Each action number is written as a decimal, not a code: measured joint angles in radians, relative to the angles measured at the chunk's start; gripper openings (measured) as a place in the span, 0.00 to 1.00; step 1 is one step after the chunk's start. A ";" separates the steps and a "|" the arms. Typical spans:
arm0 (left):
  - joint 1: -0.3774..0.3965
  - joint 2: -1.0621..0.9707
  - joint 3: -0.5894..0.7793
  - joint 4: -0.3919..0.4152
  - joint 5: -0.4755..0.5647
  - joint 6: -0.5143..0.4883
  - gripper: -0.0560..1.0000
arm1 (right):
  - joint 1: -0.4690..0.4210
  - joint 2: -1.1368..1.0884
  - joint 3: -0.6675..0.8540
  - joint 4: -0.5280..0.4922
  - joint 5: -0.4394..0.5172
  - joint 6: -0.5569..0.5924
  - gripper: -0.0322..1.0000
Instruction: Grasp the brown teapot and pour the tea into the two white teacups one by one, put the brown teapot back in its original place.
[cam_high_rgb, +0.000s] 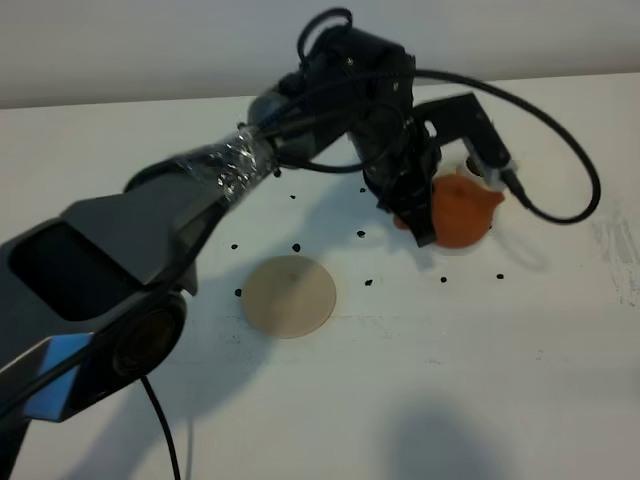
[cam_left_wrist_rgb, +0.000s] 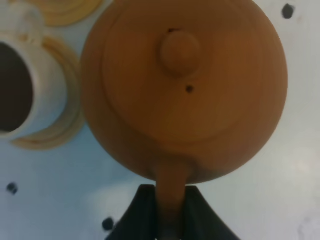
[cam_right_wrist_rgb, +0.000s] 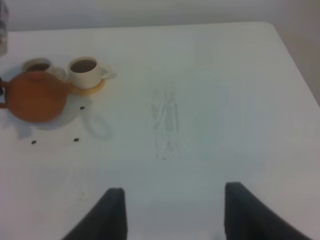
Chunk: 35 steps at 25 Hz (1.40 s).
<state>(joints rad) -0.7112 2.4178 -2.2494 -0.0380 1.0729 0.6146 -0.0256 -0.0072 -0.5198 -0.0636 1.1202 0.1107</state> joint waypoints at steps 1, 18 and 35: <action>-0.001 -0.013 0.000 0.012 0.005 -0.015 0.17 | 0.000 0.000 0.000 0.000 0.000 0.000 0.45; 0.029 -0.098 0.243 0.083 -0.072 -0.063 0.17 | 0.000 0.000 0.000 0.000 0.000 0.000 0.45; 0.142 -0.744 1.024 0.080 -0.416 -0.159 0.17 | 0.000 0.000 0.000 0.000 0.000 0.000 0.45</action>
<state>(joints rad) -0.5689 1.6741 -1.2253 0.0421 0.6565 0.4554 -0.0256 -0.0072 -0.5198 -0.0636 1.1202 0.1107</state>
